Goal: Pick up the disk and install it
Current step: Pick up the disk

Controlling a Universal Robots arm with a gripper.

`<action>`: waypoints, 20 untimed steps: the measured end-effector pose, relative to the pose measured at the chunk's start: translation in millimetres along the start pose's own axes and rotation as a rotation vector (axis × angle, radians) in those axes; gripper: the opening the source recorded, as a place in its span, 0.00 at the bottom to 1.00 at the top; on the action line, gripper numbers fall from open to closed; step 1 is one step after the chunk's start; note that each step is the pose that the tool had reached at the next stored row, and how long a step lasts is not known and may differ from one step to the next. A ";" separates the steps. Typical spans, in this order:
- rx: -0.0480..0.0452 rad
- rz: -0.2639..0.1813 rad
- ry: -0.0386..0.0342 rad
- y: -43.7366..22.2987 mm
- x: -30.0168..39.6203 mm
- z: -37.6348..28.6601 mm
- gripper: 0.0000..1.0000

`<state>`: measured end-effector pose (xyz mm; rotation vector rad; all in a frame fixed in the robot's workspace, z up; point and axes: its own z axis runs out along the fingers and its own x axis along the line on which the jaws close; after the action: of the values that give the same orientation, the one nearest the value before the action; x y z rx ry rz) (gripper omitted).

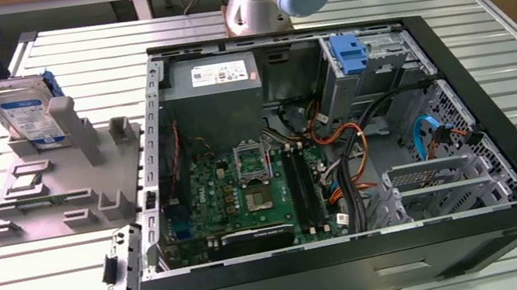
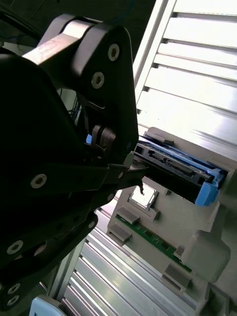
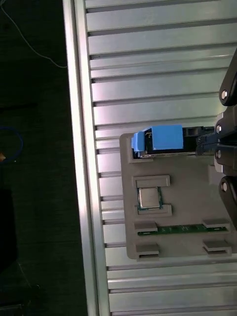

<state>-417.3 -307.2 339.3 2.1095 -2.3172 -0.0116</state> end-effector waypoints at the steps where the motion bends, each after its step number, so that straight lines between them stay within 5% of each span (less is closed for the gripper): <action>1: -0.0004 0.000 -0.0018 -0.7 0.0 0.2 0.10; 20: -0.0005 0.085 -0.0069 -1.6 -0.1 2.0 0.10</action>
<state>-415.7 -307.3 337.3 2.0116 -2.4084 -0.0190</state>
